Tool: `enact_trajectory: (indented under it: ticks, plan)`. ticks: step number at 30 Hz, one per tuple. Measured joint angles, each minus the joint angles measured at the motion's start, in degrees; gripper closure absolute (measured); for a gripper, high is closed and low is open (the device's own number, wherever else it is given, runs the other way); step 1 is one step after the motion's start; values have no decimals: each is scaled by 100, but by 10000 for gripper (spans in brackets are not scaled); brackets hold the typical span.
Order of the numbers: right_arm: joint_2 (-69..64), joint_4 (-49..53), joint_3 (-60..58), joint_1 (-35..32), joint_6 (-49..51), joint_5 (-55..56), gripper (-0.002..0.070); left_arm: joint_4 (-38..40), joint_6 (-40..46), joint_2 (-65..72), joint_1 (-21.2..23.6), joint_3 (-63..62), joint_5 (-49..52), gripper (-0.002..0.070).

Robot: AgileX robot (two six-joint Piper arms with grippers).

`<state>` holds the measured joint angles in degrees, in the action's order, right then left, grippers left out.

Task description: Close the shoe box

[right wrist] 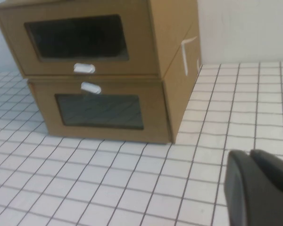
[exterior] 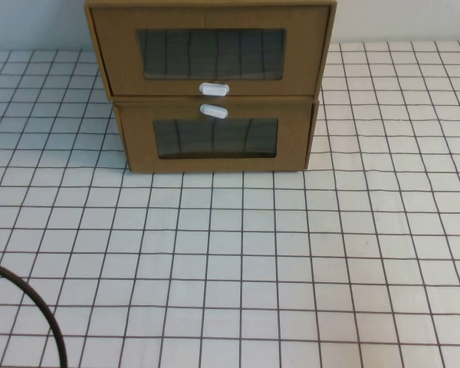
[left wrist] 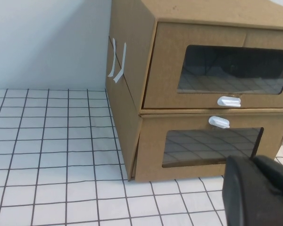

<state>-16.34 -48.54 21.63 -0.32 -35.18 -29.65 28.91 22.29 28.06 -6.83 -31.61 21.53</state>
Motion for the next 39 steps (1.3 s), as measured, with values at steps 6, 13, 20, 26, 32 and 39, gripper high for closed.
enact_trajectory:
  ticks: [6,13,20,26,32,39]
  plan:
    - [0,0,0,0,0,-441,689,0,0,0,0,0,9,680]
    - [0,0,0,0,0,-825,690,-11,0,0,0,8,9,680]
    - [0,10,0,0,0,-1127,689,-402,-33,-459,0,445,-554,680]
    - [0,10,0,0,0,-1320,689,-1769,-880,-1565,0,1710,-1297,680]
    - [0,10,0,0,0,-1461,689,-2536,-1420,-2468,31,2880,-1451,680]
    - [0,31,0,0,0,-1484,689,-2593,-1805,-2852,55,3306,-497,680]
